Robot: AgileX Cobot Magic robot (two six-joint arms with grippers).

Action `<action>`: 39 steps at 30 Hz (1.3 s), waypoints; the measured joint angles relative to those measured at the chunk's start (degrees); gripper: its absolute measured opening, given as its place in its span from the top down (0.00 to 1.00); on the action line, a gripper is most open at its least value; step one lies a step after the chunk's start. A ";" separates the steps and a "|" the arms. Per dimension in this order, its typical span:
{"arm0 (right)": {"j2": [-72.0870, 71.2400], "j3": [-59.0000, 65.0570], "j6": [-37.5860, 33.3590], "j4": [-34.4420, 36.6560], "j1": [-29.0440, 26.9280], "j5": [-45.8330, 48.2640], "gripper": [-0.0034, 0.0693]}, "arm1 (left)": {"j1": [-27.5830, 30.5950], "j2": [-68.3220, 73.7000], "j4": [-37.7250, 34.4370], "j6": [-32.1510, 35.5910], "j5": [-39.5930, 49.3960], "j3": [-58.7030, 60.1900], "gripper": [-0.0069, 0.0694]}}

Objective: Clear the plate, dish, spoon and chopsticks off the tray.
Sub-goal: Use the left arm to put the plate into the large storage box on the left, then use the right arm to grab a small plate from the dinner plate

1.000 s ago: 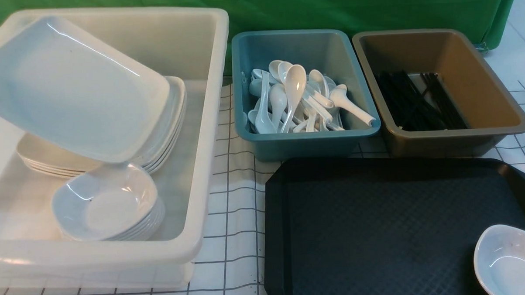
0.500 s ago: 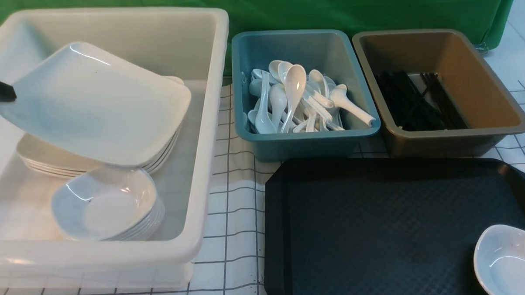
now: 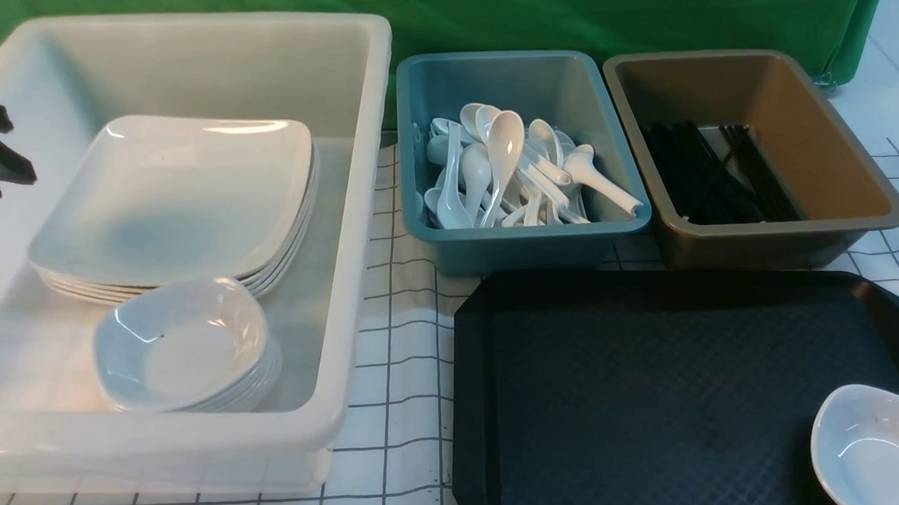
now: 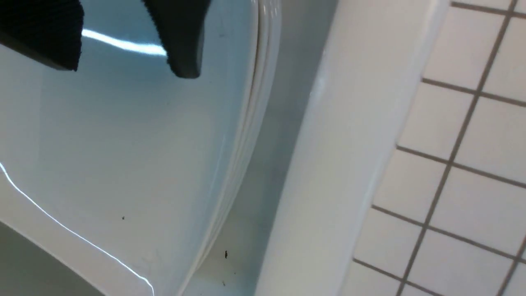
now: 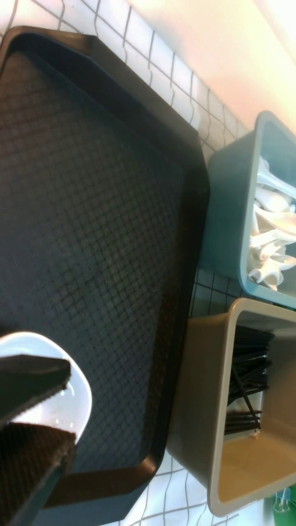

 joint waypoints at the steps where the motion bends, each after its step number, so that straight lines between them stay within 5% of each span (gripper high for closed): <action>1: 0.00 0.00 0.00 0.00 0.00 0.00 0.62 | 0.00 -0.02 0.05 -0.13 0.51 0.00 0.45; 6: 0.00 0.00 0.00 0.00 0.00 0.00 0.62 | 0.00 0.20 0.28 -1.56 9.96 0.19 0.45; 15: 0.00 0.00 1.58 0.13 0.00 0.00 0.62 | 0.00 -1.68 -3.23 -1.16 22.37 0.19 0.89; 18: 0.13 0.00 2.14 0.60 0.00 0.00 0.66 | 0.00 -4.13 -3.36 -0.89 25.55 0.19 0.91; 24: 9.41 -2.74 1.66 3.14 0.00 4.98 0.91 | -2.93 -12.20 -3.42 -2.74 27.54 0.19 0.92; 32: 34.92 -9.09 2.42 3.39 0.00 15.49 0.91 | -15.13 -16.55 -2.47 -3.02 27.88 0.13 0.91; 34: 42.55 -10.81 2.61 3.74 0.00 16.51 0.88 | -18.81 -16.54 -0.43 -3.02 27.80 0.13 0.91; 39: 58.23 -17.40 2.48 4.28 1.57 17.09 0.53 | -25.97 -16.54 3.84 -3.33 26.66 0.13 0.91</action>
